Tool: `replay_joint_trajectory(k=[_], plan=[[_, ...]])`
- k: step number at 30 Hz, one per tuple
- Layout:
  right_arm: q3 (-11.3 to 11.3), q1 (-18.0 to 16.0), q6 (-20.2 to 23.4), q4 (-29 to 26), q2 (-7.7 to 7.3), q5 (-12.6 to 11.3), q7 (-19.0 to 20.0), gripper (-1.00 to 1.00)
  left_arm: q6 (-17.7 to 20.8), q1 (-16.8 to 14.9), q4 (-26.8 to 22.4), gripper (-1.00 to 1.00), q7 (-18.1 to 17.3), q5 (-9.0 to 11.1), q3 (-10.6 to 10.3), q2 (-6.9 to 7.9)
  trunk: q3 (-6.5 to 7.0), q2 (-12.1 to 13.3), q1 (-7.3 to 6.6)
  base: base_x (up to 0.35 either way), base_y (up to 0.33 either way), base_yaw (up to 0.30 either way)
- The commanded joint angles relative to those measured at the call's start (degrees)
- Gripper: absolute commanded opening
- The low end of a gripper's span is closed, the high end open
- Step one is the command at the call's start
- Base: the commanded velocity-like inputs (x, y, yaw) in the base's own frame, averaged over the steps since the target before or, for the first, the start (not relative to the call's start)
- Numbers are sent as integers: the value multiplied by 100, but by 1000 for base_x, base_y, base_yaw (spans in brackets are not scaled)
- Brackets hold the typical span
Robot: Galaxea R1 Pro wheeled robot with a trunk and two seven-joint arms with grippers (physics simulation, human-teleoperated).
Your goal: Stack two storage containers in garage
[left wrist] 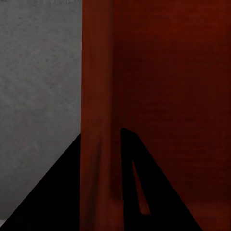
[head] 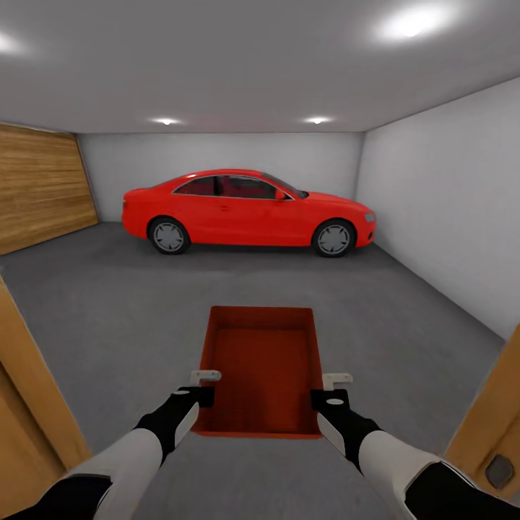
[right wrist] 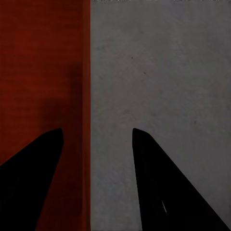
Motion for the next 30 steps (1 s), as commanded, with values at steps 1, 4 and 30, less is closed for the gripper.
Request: replay_joint_trajectory(k=[1,4,30], plan=[[-162,-7,27,-73,-1,9,210,-100,46,0,-9,-100,57,-86,101,1,-10,-9,5,322,0,0],[-162,-7,27,-73,-1,9,210,-100,48,0,-9,-100,57,-86,101,1,-10,-9,5,322,0,0],[-162,-7,27,-72,-1,6,210,-100,50,0,5,-100,65,-83,101,1,-10,-9,5,322,0,0]])
